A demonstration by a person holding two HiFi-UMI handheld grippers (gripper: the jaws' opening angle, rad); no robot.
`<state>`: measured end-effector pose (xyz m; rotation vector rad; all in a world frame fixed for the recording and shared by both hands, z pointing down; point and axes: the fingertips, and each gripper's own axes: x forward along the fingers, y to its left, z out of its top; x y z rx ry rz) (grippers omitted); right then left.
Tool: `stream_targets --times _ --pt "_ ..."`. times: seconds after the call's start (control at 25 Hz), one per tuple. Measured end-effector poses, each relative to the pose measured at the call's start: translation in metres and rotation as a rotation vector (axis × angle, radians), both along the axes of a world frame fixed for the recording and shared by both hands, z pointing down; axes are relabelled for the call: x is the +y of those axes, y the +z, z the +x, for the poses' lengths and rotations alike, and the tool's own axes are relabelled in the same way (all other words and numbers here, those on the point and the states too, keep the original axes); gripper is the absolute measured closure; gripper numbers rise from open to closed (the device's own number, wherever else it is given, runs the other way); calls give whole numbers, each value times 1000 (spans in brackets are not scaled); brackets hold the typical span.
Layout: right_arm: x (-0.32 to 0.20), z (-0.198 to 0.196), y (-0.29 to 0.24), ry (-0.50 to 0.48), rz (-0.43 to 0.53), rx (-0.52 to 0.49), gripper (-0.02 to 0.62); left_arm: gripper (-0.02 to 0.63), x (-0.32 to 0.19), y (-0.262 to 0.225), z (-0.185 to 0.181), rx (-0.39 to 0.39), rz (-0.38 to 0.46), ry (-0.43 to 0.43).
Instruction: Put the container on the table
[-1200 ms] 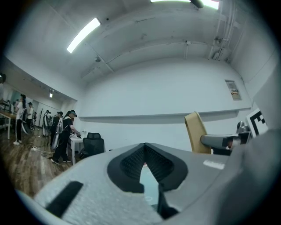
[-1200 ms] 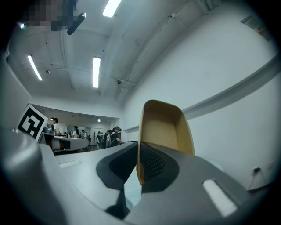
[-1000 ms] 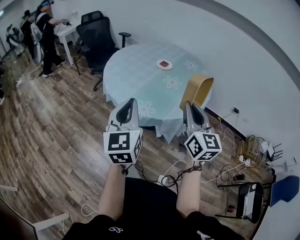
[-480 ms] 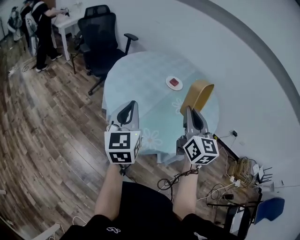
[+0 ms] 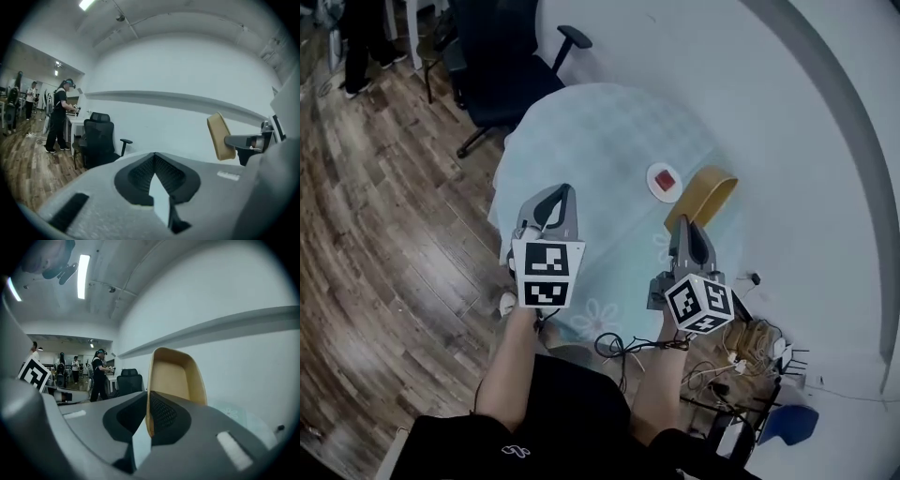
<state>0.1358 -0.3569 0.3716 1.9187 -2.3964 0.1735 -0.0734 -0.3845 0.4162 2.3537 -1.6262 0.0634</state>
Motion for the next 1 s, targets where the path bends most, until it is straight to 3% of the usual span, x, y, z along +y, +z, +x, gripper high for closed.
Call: stream_targets --times 0.2,0.44,0.64,0.8,1.0 --pt "-48 21 56 21 -123 -3 569 604 -41 46 38 -30 -93 69" --pt "-120 27 143 -82 -320 42 569 604 -85 65 41 -107 -155 34" --pt "-194 26 198 -201 -450 175 569 604 -107 45 26 -137 -133 -45" --pt "-238 17 254 -304 -584 328 569 604 -112 50 32 -139 -150 -43" --pt "-264 13 307 -355 -690 467 568 604 -118 66 32 -156 -184 -45"
